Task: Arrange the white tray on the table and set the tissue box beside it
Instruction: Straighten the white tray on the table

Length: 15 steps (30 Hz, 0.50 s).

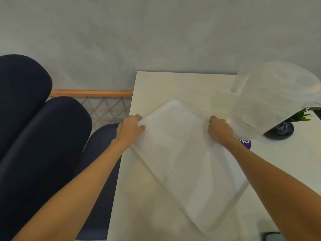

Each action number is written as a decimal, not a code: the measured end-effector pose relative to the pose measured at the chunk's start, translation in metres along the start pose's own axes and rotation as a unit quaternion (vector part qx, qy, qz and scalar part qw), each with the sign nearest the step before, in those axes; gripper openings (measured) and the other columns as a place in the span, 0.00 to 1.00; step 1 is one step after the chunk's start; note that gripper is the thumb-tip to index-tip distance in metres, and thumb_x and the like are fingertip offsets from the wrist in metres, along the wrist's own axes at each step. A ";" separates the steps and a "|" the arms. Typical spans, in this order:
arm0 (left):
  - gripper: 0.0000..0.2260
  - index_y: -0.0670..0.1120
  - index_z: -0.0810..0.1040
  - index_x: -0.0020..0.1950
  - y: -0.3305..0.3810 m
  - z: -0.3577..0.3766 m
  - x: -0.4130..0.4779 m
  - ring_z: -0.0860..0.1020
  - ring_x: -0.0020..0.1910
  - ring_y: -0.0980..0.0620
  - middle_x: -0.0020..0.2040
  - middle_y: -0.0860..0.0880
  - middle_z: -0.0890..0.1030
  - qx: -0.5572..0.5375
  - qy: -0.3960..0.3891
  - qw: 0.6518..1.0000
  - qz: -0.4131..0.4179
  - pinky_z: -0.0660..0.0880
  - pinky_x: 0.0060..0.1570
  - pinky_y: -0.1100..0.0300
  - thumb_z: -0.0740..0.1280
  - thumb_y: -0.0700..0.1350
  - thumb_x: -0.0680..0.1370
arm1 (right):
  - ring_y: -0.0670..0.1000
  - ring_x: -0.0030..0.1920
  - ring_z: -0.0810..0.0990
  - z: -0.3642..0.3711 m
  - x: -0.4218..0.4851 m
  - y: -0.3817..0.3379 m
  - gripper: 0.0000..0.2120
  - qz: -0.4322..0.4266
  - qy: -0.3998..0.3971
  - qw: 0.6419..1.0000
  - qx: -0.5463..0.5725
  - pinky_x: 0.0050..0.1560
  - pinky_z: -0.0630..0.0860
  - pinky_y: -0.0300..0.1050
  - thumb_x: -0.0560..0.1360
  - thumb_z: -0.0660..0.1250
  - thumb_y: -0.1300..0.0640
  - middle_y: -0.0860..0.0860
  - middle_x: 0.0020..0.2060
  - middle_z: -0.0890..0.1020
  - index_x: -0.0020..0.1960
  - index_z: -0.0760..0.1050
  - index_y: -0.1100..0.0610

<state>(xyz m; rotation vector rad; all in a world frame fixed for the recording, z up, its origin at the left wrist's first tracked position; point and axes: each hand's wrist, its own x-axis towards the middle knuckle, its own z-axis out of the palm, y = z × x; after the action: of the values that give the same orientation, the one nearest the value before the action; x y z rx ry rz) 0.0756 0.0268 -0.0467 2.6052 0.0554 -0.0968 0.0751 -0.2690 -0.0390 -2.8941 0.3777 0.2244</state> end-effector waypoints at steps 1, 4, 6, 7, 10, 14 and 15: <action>0.17 0.44 0.73 0.66 -0.003 -0.001 -0.002 0.76 0.58 0.41 0.62 0.44 0.77 -0.013 0.005 1.000 -0.005 0.76 0.53 0.46 0.65 0.45 0.77 | 0.65 0.52 0.77 -0.002 -0.001 -0.001 0.10 0.005 0.001 1.000 0.011 0.44 0.67 0.49 0.78 0.55 0.63 0.64 0.54 0.77 0.58 0.69 0.64; 0.21 0.42 0.70 0.69 -0.009 -0.003 -0.010 0.74 0.61 0.41 0.65 0.41 0.73 -0.071 0.027 0.997 -0.024 0.73 0.57 0.50 0.67 0.42 0.76 | 0.62 0.45 0.73 -0.004 -0.004 -0.001 0.10 0.021 0.002 0.997 0.068 0.43 0.69 0.50 0.78 0.54 0.63 0.64 0.54 0.77 0.57 0.69 0.65; 0.23 0.41 0.68 0.70 -0.009 -0.003 -0.019 0.72 0.63 0.41 0.65 0.40 0.72 -0.103 0.047 0.993 -0.036 0.68 0.57 0.55 0.67 0.40 0.76 | 0.63 0.45 0.74 -0.003 -0.005 0.001 0.12 0.032 0.003 0.994 0.107 0.44 0.71 0.51 0.78 0.54 0.64 0.65 0.55 0.77 0.58 0.70 0.66; 0.23 0.40 0.67 0.70 -0.008 -0.002 -0.025 0.72 0.62 0.42 0.65 0.40 0.72 -0.121 0.054 0.990 -0.044 0.68 0.56 0.57 0.68 0.39 0.76 | 0.62 0.44 0.73 -0.002 -0.006 0.003 0.12 0.037 0.003 0.992 0.122 0.44 0.71 0.51 0.78 0.54 0.64 0.66 0.55 0.76 0.58 0.70 0.67; 0.21 0.40 0.69 0.67 -0.003 0.001 -0.044 0.75 0.53 0.47 0.61 0.41 0.73 -0.164 0.056 0.982 -0.070 0.69 0.50 0.58 0.68 0.38 0.75 | 0.62 0.47 0.73 0.000 -0.012 0.006 0.14 0.064 0.004 0.986 0.152 0.45 0.69 0.49 0.78 0.54 0.65 0.67 0.59 0.75 0.61 0.69 0.69; 0.15 0.40 0.74 0.61 0.003 0.013 -0.063 0.74 0.43 0.54 0.45 0.50 0.75 -0.182 0.027 0.980 -0.081 0.69 0.39 0.66 0.68 0.40 0.76 | 0.66 0.57 0.74 0.004 -0.021 0.004 0.16 0.115 -0.005 0.976 0.187 0.53 0.73 0.53 0.77 0.54 0.68 0.69 0.63 0.72 0.64 0.66 0.71; 0.14 0.40 0.74 0.60 0.005 0.015 -0.066 0.74 0.42 0.54 0.43 0.51 0.75 -0.180 0.024 0.980 -0.081 0.68 0.37 0.67 0.68 0.39 0.76 | 0.67 0.60 0.74 0.005 -0.022 0.003 0.16 0.119 -0.007 0.975 0.188 0.56 0.73 0.53 0.77 0.55 0.68 0.69 0.63 0.72 0.64 0.66 0.71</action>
<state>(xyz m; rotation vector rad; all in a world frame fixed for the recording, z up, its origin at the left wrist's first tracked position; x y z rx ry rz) 0.0088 0.0136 -0.0516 2.2374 0.2768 -0.0747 0.0529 -0.2657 -0.0406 -2.4718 0.6846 0.1869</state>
